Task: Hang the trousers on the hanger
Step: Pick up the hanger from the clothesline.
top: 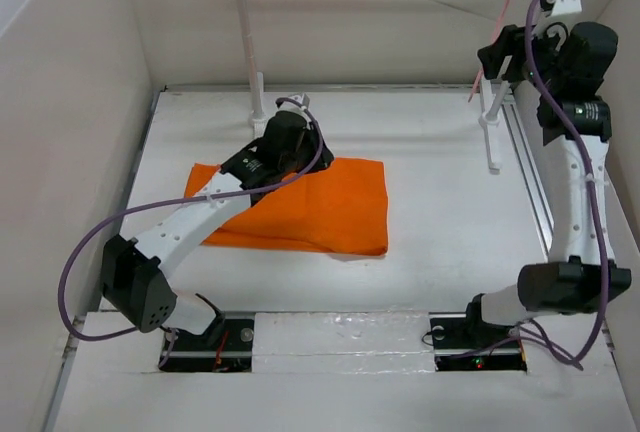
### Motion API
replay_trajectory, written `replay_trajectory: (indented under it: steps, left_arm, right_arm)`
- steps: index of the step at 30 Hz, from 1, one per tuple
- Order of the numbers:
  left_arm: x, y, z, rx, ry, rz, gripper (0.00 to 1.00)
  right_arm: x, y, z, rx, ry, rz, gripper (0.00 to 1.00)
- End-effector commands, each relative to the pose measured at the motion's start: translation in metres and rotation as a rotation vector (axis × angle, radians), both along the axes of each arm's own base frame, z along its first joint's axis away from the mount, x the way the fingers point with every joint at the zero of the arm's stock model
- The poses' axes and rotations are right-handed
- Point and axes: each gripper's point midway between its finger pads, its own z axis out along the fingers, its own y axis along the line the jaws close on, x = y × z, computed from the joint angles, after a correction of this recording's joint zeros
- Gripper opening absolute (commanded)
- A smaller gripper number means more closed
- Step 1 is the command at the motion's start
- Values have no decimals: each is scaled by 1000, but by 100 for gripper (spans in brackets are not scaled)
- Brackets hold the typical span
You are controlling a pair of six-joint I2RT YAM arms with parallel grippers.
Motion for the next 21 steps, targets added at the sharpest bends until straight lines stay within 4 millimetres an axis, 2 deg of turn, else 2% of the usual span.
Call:
replay_trajectory:
  steps: [1, 2, 4, 5, 8, 10, 11, 13, 14, 15, 16, 17, 18, 19, 20, 21]
  left_arm:
    - [-1, -4, -5, 18, -19, 13, 29]
    - [-8, -9, -10, 13, -4, -11, 30]
    - [-12, -9, -24, 12, 24, -13, 35]
    - [-16, -12, -29, 19, 33, -19, 37]
    - [-23, -13, -41, 53, 54, -15, 42]
    - [-26, -11, -47, 61, 69, -16, 44]
    - [-26, -12, -49, 59, 76, -14, 44]
    - [-28, -12, -52, 59, 86, -18, 44]
    - [-28, -12, -53, 57, 89, -18, 44]
    - [-29, -12, -55, 57, 94, -14, 44]
    - [-30, -14, -54, 57, 92, -18, 44]
    - [-31, -12, -55, 63, 94, -10, 43]
    - [-33, -14, -54, 63, 93, -11, 43]
    - [-31, -13, -51, 63, 87, -4, 43]
    - [-30, -14, -48, 57, 86, 0, 44]
    - [-30, -14, -48, 57, 86, 0, 44]
  right_arm:
    - [19, -26, -13, 103, 73, 11, 73]
    - [33, -23, -19, 130, 77, 76, 75]
    - [46, -24, -14, 156, 71, 101, 77]
    - [61, -28, -29, 175, 107, 130, 78]
    - [74, -31, -24, 194, 87, 152, 80]
    - [86, -39, -35, 219, 105, 137, 80]
    - [90, -36, -35, 222, 87, 161, 80]
    - [103, -35, -51, 260, 109, 183, 76]
    - [108, -35, -52, 260, 97, 194, 75]
    - [112, -35, -55, 269, 97, 200, 63]
    - [115, -34, -61, 284, 109, 210, 47]
    - [116, -33, -61, 282, 92, 220, 36]
    - [115, -35, -57, 283, 77, 207, 25]
    - [110, -29, -44, 271, 38, 210, 17]
    - [103, -26, -42, 271, 27, 219, 0]
    - [103, -26, -42, 271, 27, 219, 0]
